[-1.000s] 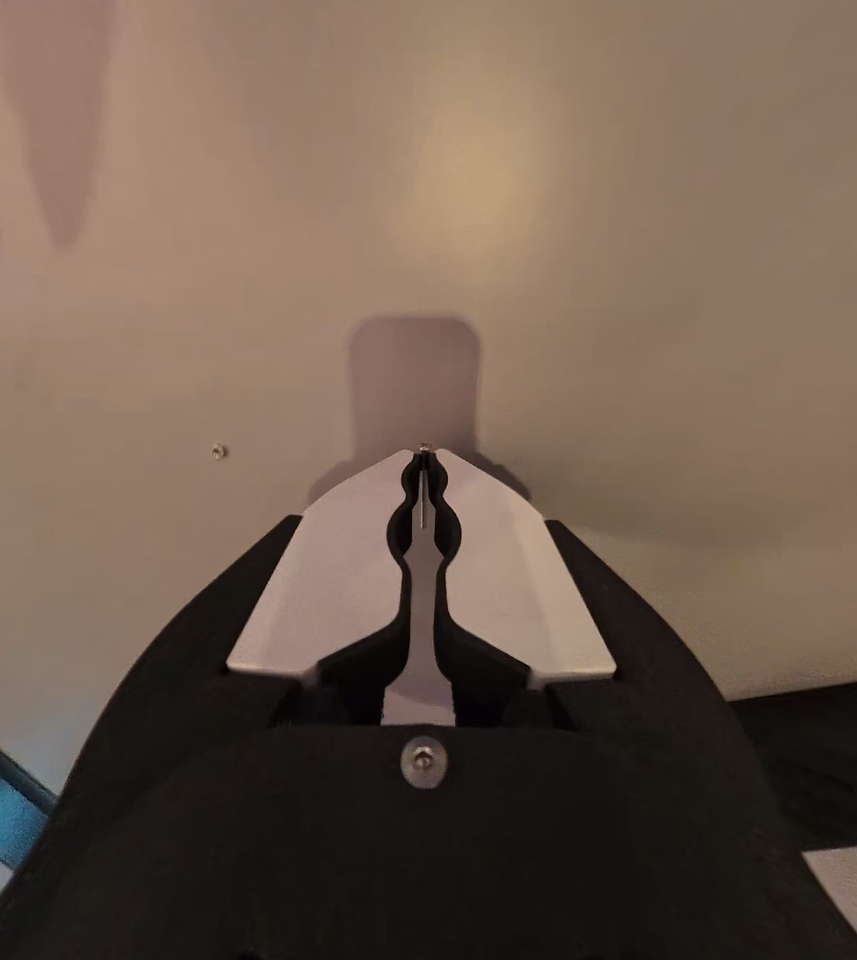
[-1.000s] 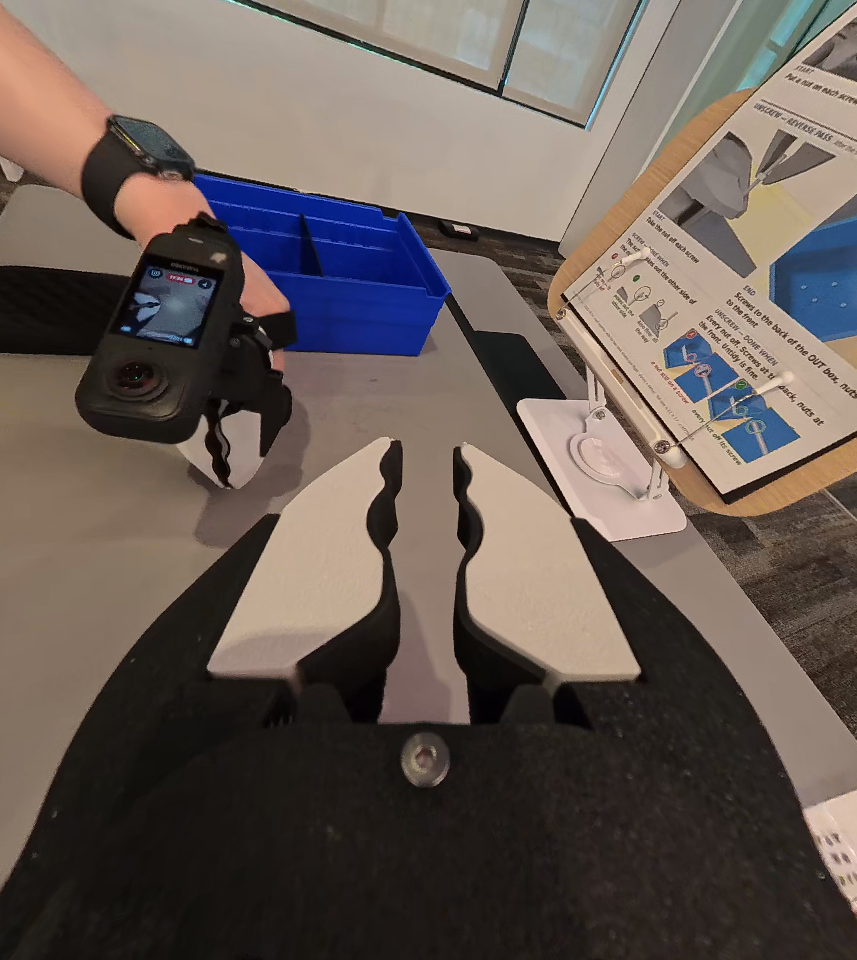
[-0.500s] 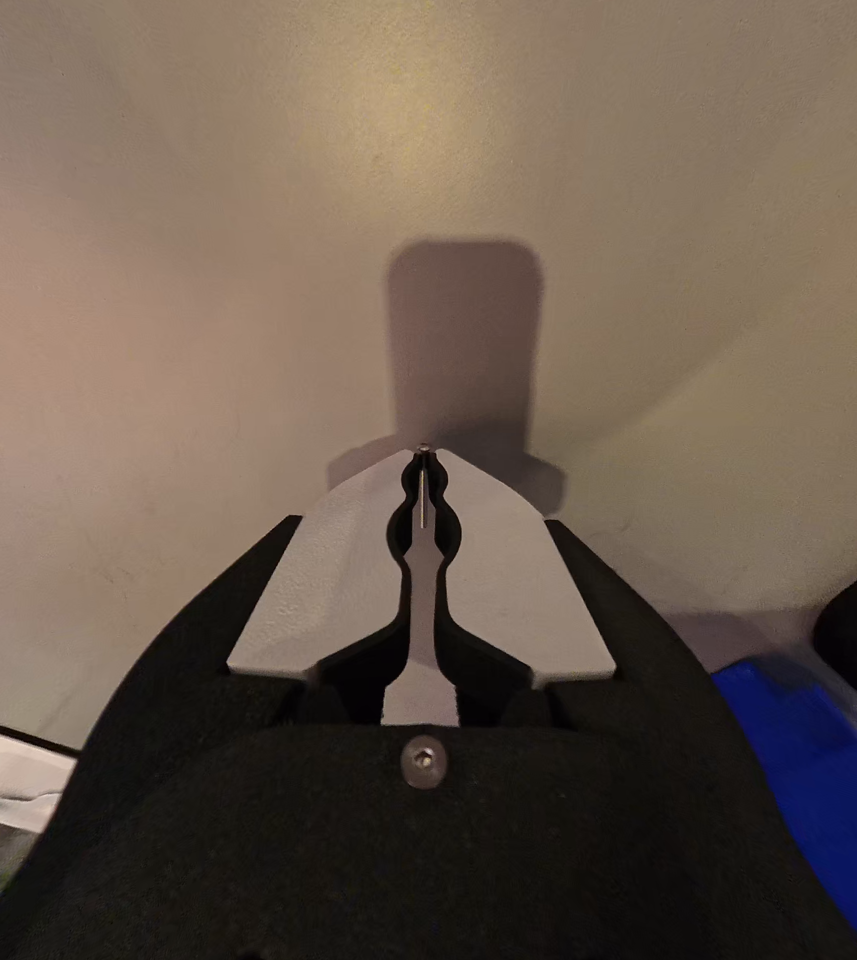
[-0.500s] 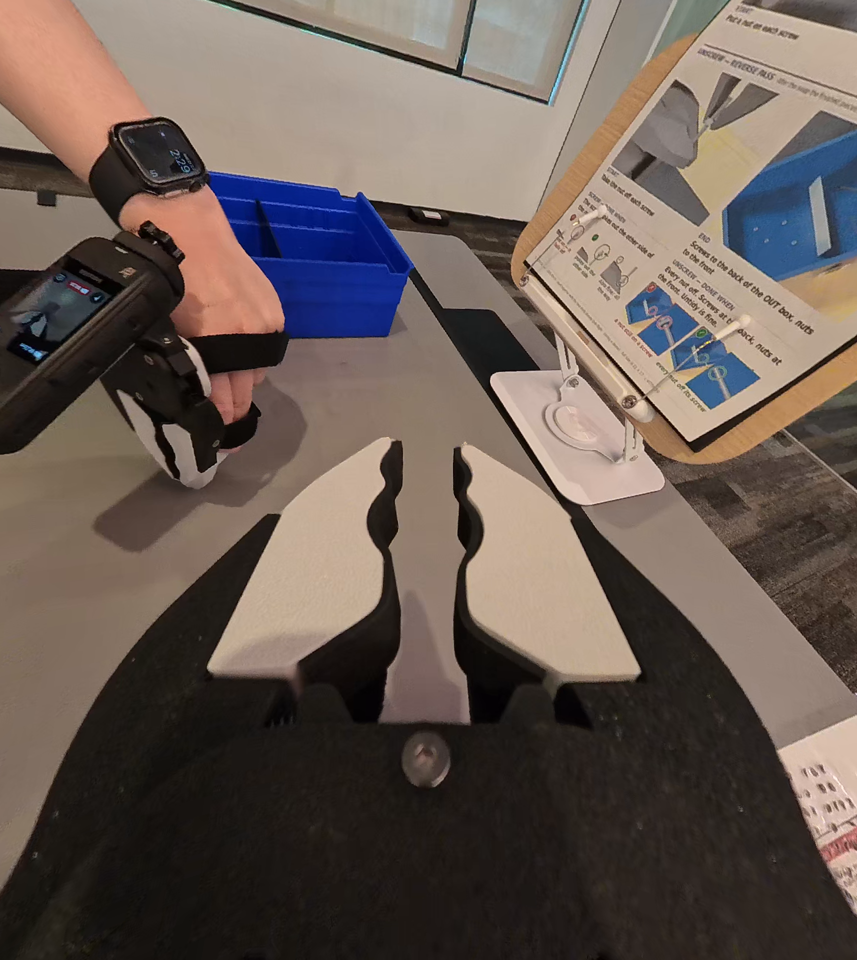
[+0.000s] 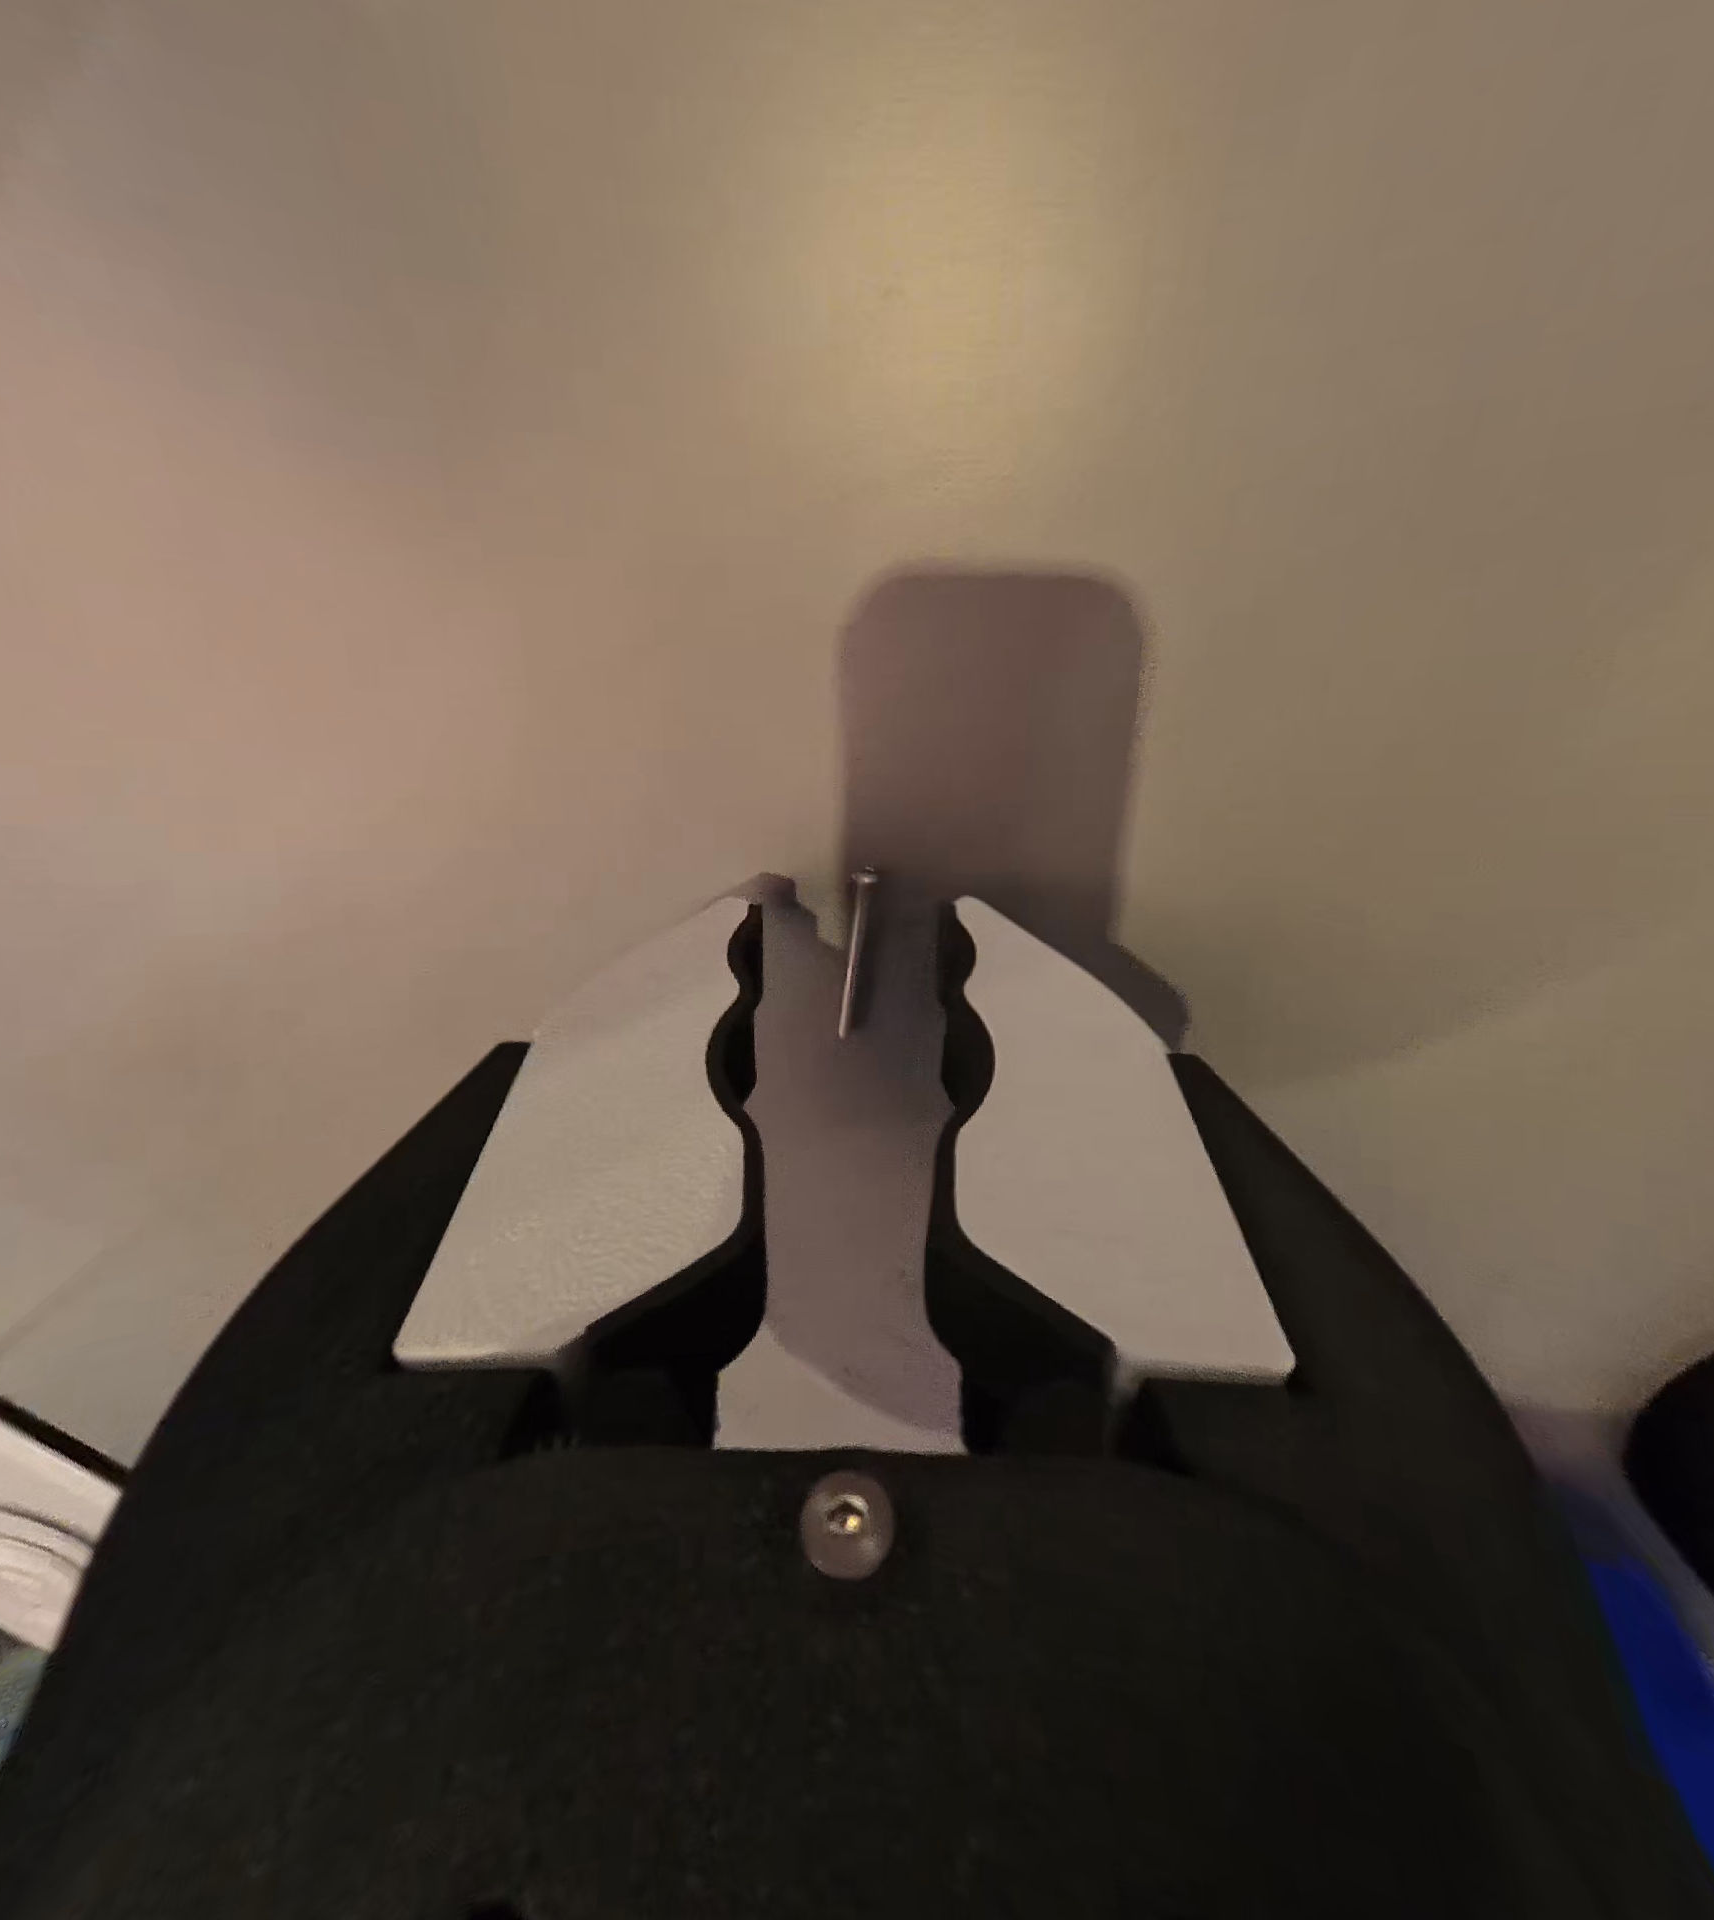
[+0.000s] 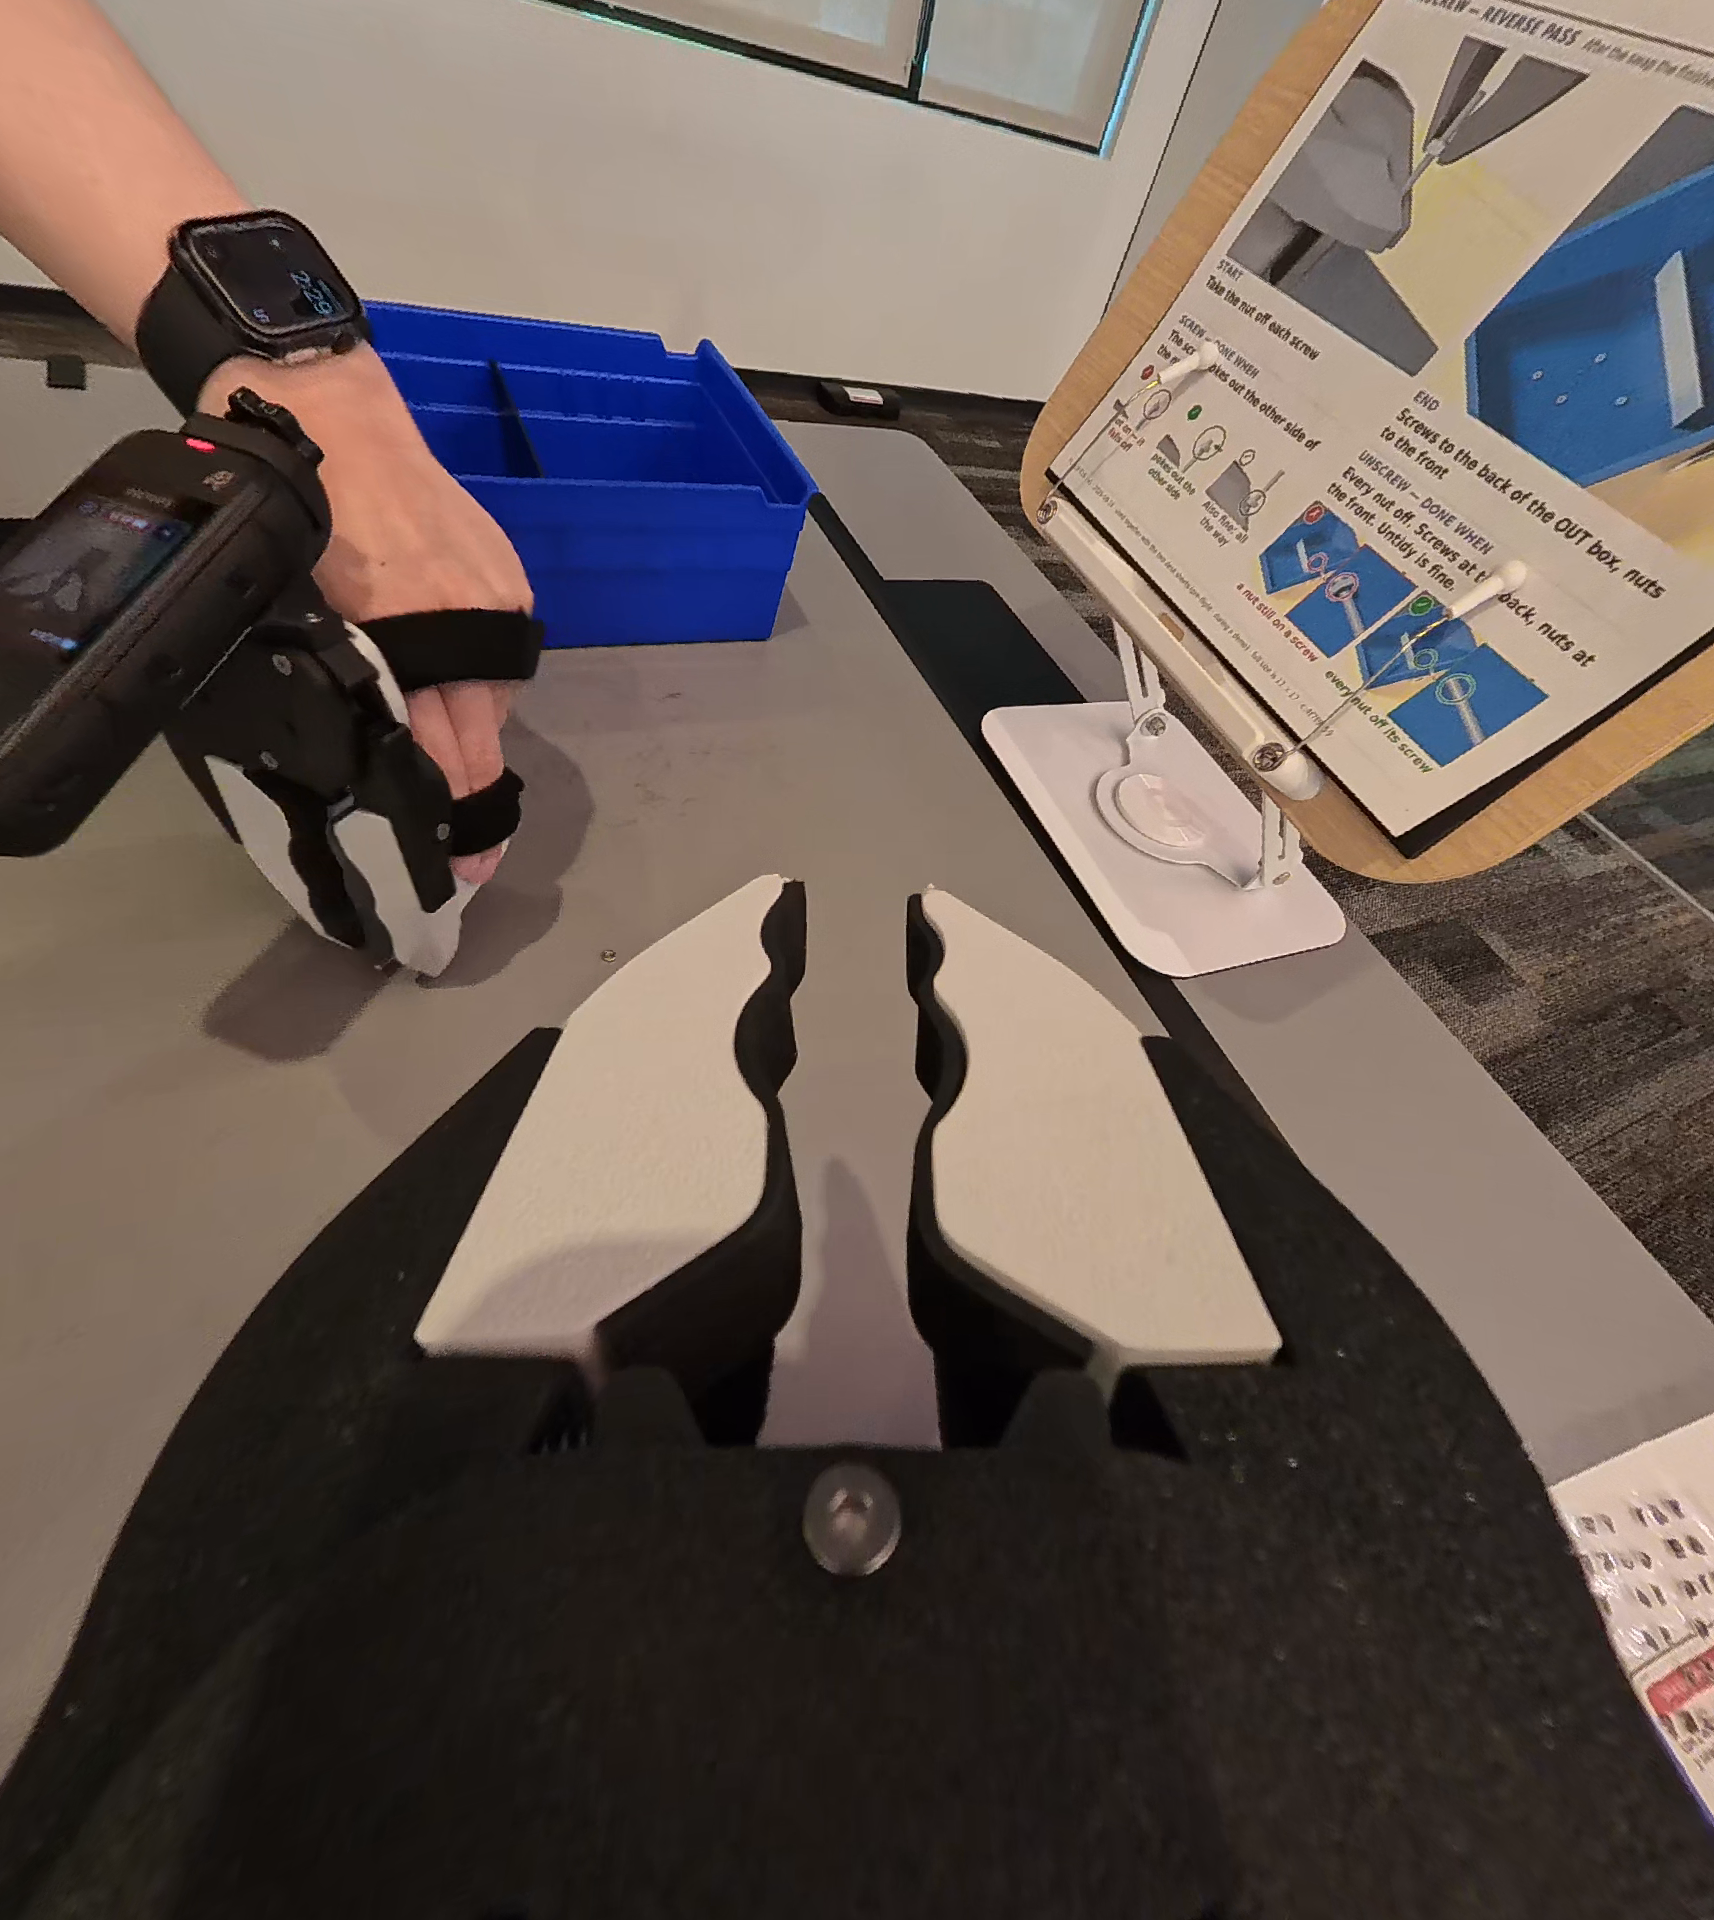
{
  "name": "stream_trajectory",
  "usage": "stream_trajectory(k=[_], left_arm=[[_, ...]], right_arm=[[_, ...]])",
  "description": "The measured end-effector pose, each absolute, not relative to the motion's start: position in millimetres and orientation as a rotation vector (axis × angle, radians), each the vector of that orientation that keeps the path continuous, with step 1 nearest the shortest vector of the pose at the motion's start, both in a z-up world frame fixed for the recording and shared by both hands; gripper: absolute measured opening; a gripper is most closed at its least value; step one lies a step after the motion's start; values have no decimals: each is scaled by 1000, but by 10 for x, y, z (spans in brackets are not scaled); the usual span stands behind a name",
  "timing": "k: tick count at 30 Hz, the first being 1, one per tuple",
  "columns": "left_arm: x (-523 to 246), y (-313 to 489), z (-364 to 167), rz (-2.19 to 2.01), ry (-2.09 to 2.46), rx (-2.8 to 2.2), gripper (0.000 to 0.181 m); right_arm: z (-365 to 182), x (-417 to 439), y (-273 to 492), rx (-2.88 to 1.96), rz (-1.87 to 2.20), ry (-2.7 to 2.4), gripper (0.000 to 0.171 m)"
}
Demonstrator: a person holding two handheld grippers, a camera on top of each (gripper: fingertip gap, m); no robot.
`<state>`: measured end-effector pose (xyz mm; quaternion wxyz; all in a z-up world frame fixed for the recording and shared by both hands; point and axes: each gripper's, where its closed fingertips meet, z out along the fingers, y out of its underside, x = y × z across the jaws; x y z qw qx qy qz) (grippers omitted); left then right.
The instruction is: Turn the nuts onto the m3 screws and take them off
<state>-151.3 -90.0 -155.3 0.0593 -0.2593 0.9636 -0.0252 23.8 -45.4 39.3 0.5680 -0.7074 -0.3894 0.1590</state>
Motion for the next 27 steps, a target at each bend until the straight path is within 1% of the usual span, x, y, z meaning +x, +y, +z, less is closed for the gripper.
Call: stream_trajectory(k=[2,4,6,7,9,12,14,16,17,20,21,25,27], left_arm=[[-1485,-869,-1476,-76,2843,-901,31],[-1383,-799,-1327,-87,2644,-1099,27],[-1351,-759,-1176,-186,2347,-1481,14],[-1377,-777,-1129,-277,2180,-1702,12],[-1476,-883,-1108,-468,1873,-2109,13],[-1593,-960,-1132,-630,1397,-2557,10],[-1596,-1013,-1159,-784,1017,-2786,11],[-1577,-1037,-1200,-897,685,-2916,18],[-1583,-1036,-1239,-898,604,-2952,17],[-1615,-893,-1326,-730,560,-2949,18],[-1580,-856,-1326,-719,535,-2960,21],[-1516,-709,-1374,-536,616,-2980,21],[-1477,-688,-1404,-516,588,-3009,23]], right_arm=[[396,242,-460,-1659,374,-915,18],[404,257,-467,-1653,380,-911,18],[416,288,-467,-1646,387,-895,18],[419,301,-466,-1643,395,-887,18],[419,321,-456,-1642,406,-874,18],[407,295,-447,-1646,412,-879,18],[416,239,-473,-1636,411,-903,18],[439,197,-513,-1624,393,-930,18],[460,187,-535,-1614,385,-937,19],[545,191,-604,-1570,392,-933,19],[569,205,-625,-1557,403,-924,19],[599,308,-668,-1532,442,-879,18],[571,387,-660,-1547,427,-864,19]])
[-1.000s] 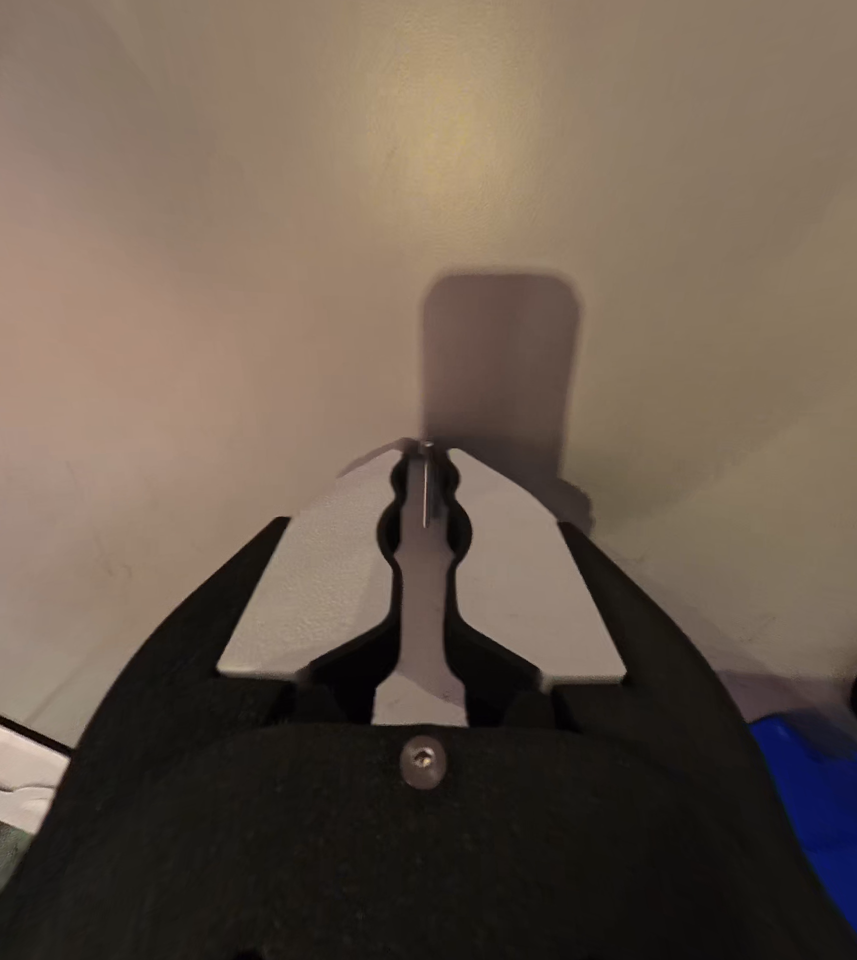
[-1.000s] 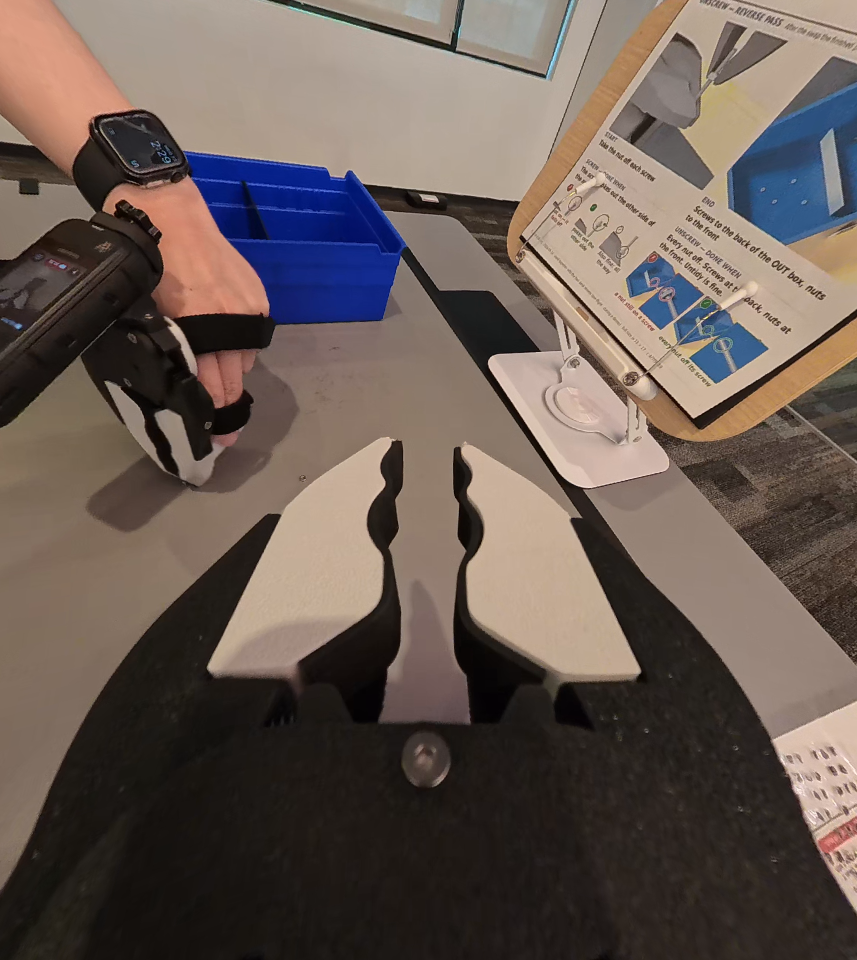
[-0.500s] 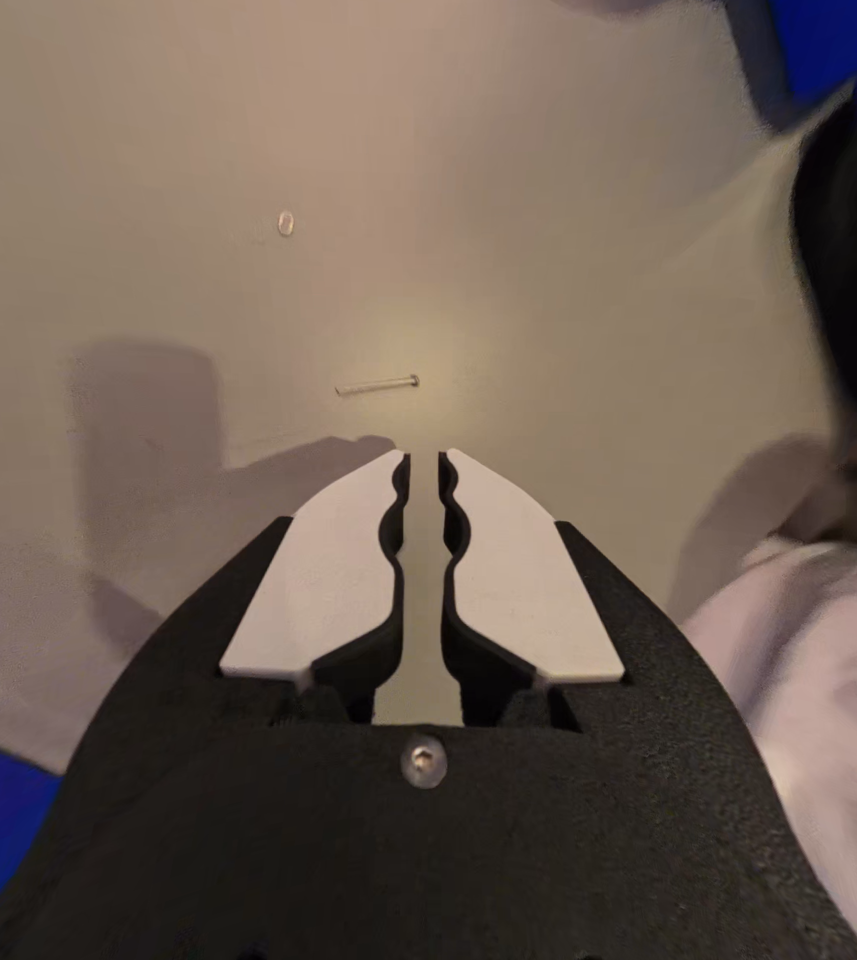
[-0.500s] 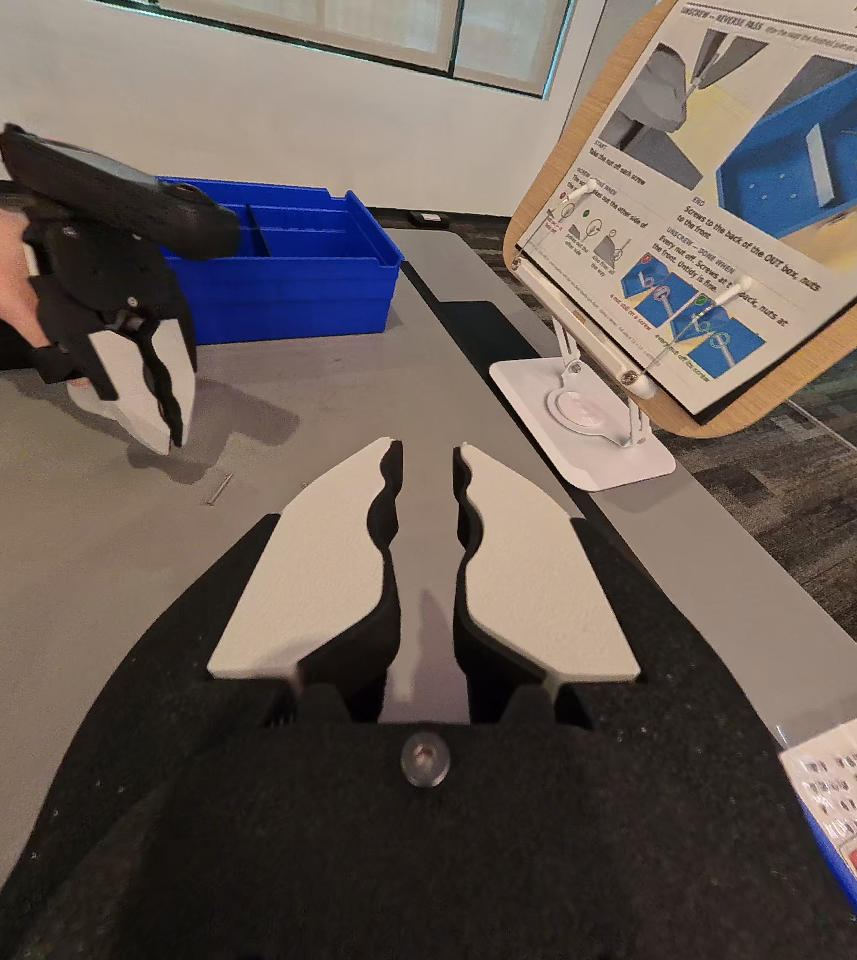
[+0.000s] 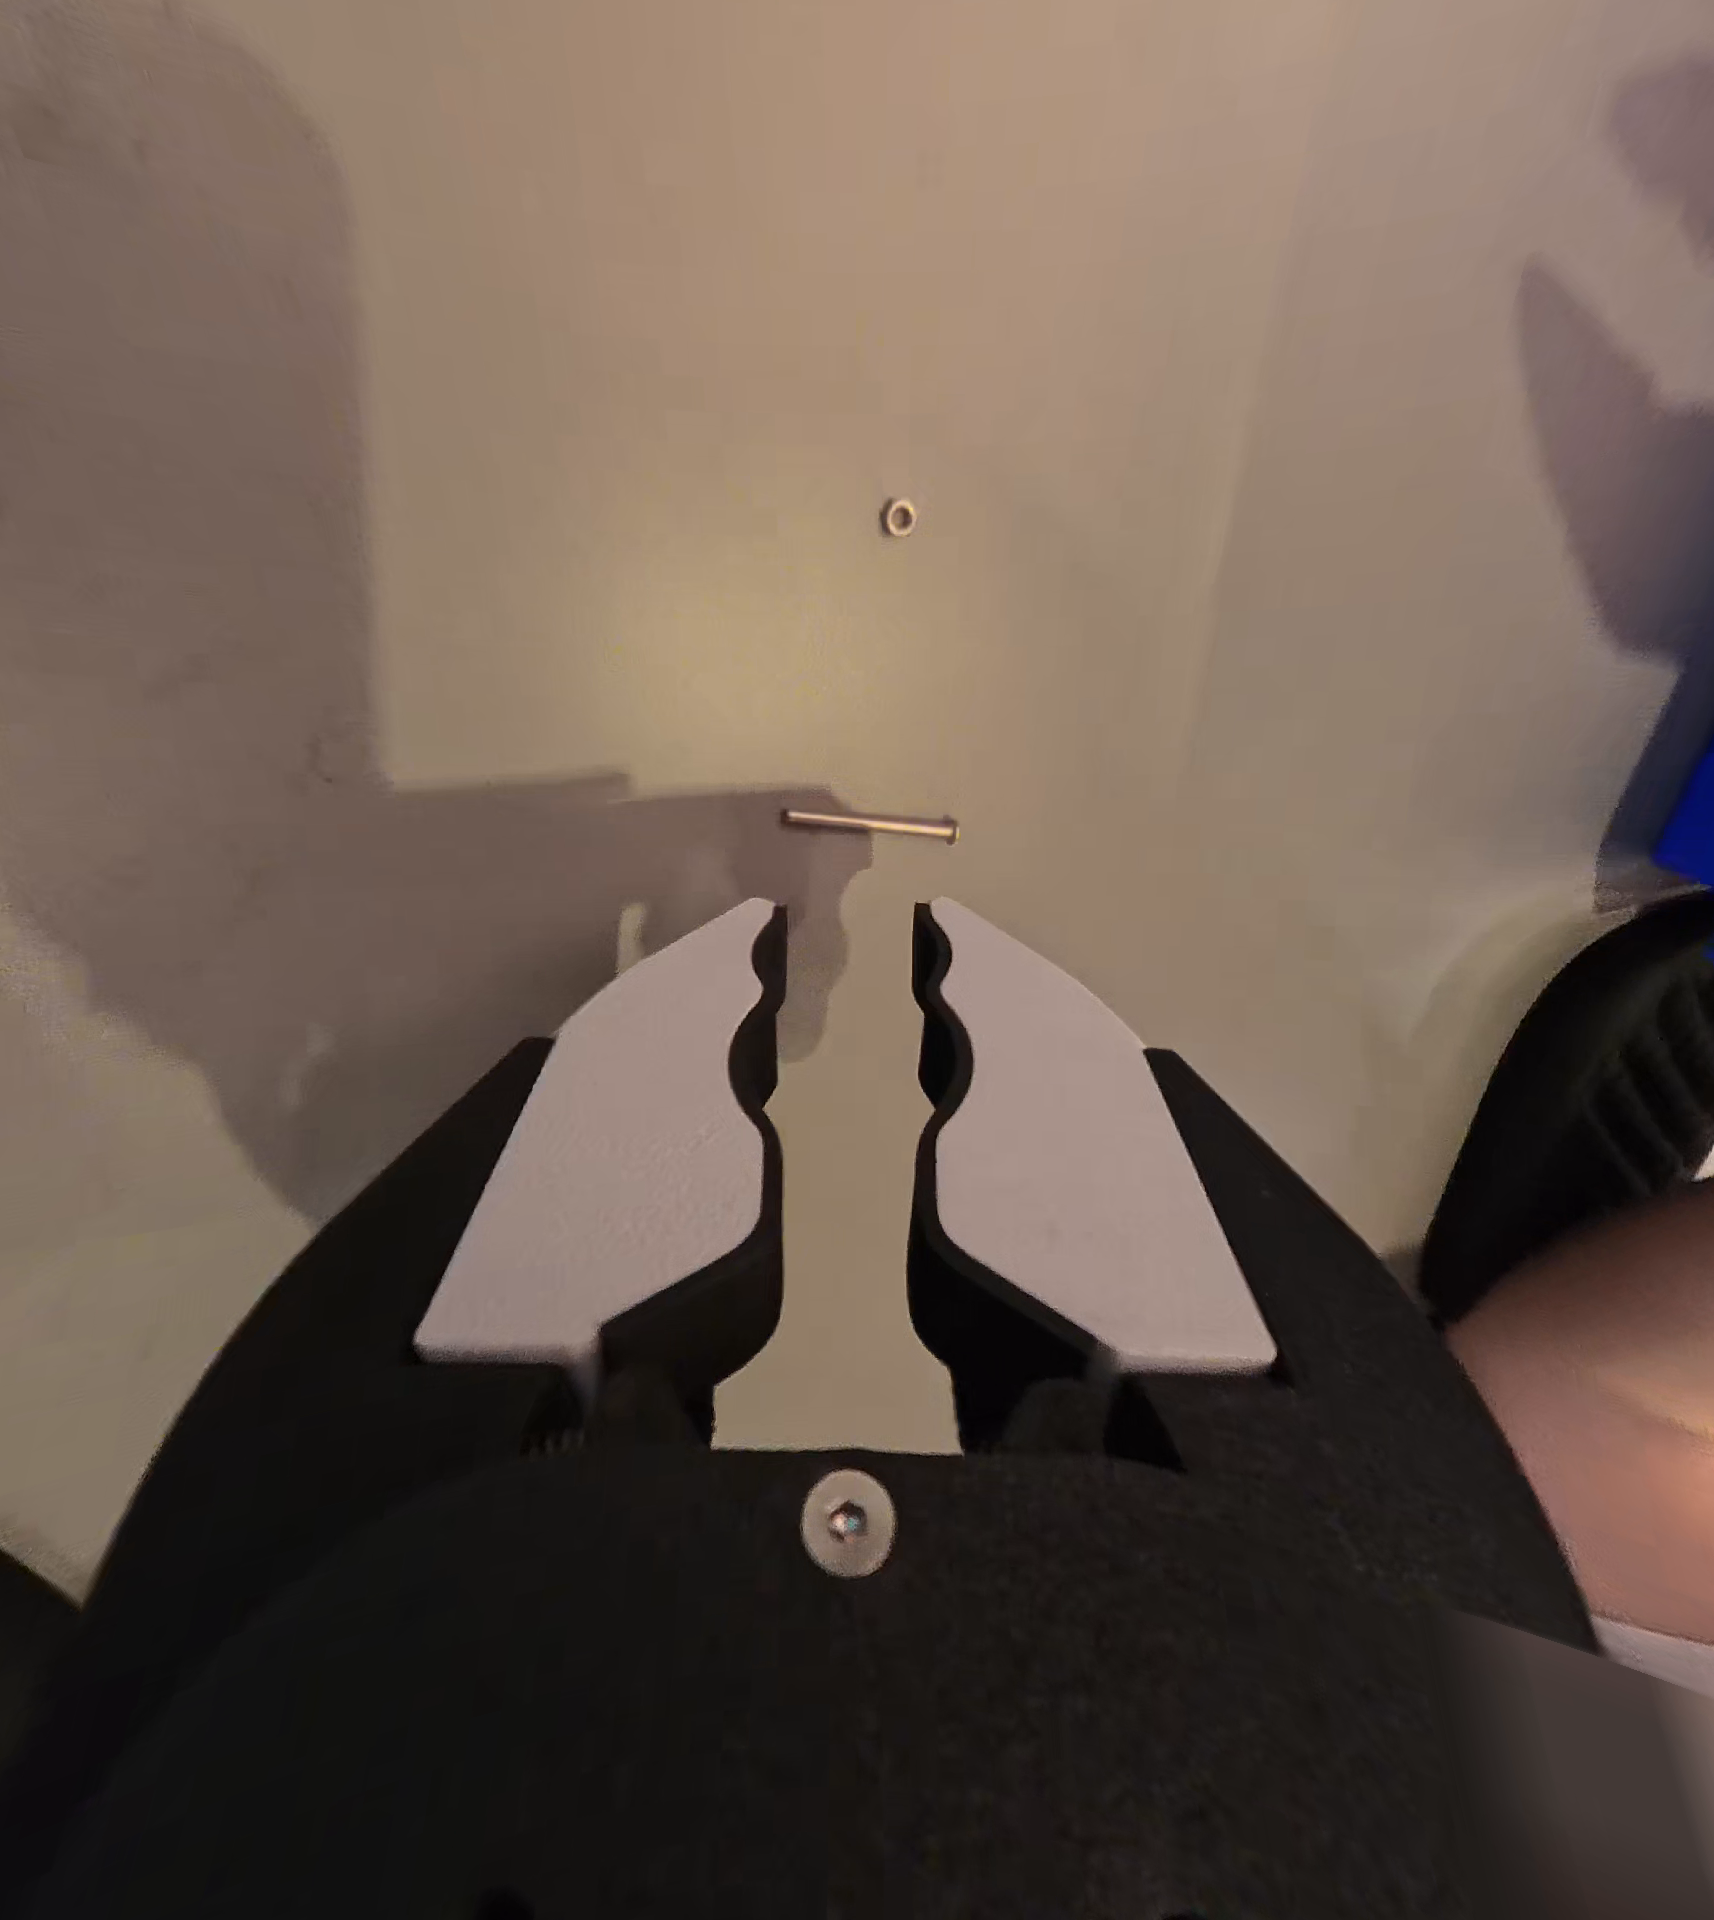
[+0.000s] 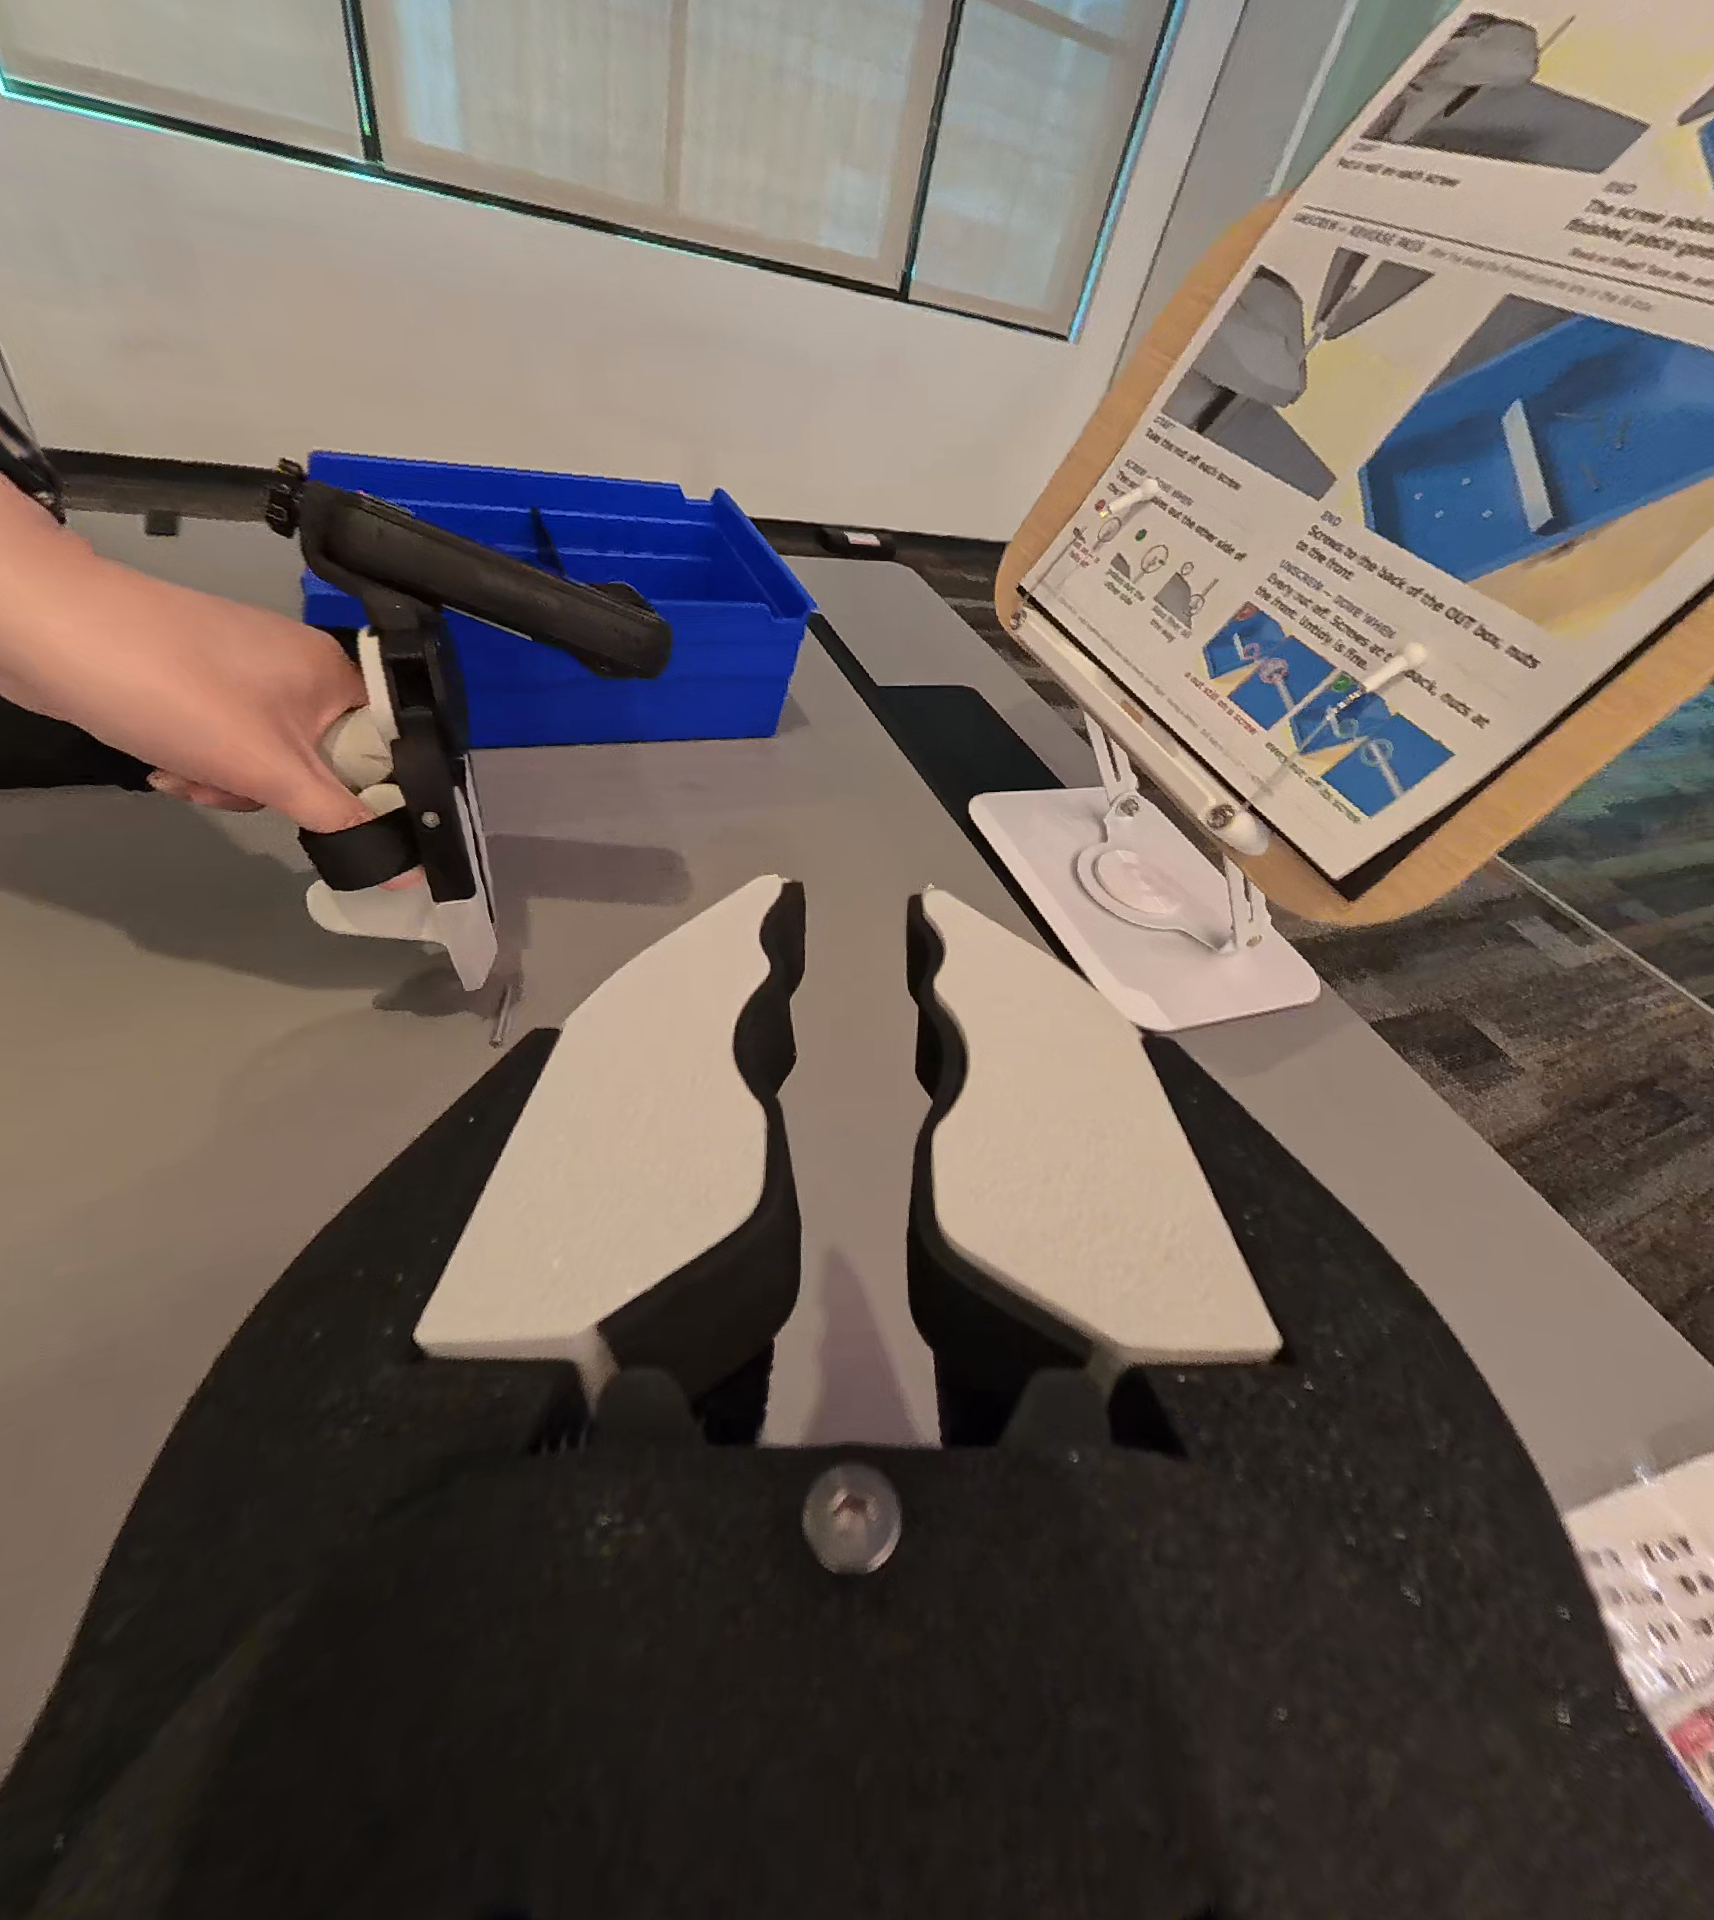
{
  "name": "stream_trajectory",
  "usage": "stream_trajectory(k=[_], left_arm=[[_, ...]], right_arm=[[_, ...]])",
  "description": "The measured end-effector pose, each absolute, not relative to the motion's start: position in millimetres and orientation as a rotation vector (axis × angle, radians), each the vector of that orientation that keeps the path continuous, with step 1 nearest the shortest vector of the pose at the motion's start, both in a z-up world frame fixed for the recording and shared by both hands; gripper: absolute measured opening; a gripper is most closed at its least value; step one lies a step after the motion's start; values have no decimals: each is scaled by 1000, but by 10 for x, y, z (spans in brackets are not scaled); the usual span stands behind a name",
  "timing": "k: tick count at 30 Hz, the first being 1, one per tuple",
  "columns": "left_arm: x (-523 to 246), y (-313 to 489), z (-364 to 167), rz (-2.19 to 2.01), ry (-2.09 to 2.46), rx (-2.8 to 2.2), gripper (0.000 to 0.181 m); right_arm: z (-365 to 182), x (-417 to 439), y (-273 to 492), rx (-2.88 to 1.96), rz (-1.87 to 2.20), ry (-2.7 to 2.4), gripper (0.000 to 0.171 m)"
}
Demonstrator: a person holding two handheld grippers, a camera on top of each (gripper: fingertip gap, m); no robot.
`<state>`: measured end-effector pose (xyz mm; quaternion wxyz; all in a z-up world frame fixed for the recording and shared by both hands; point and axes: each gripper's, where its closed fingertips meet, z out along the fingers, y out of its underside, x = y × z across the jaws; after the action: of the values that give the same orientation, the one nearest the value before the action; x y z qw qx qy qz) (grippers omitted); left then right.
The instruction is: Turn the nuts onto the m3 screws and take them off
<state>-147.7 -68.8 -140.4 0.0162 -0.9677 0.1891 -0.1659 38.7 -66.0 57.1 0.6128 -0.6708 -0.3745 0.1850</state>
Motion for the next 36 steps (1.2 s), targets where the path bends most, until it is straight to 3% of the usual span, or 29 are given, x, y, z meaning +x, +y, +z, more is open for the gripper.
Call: stream_trajectory(k=[8,22,28,36], left_arm=[[-1428,-637,-1547,-495,499,-3096,23],[-1425,-634,-1598,-201,675,-3178,9],[-1294,-667,-1569,-329,623,-3220,26],[-1296,-490,-1563,-392,562,-3215,22]], right_arm=[[631,398,-694,-1525,404,-891,19],[544,499,-673,-1553,388,-875,18],[548,563,-666,-1553,392,-854,18],[472,549,-629,-1590,378,-872,18]])
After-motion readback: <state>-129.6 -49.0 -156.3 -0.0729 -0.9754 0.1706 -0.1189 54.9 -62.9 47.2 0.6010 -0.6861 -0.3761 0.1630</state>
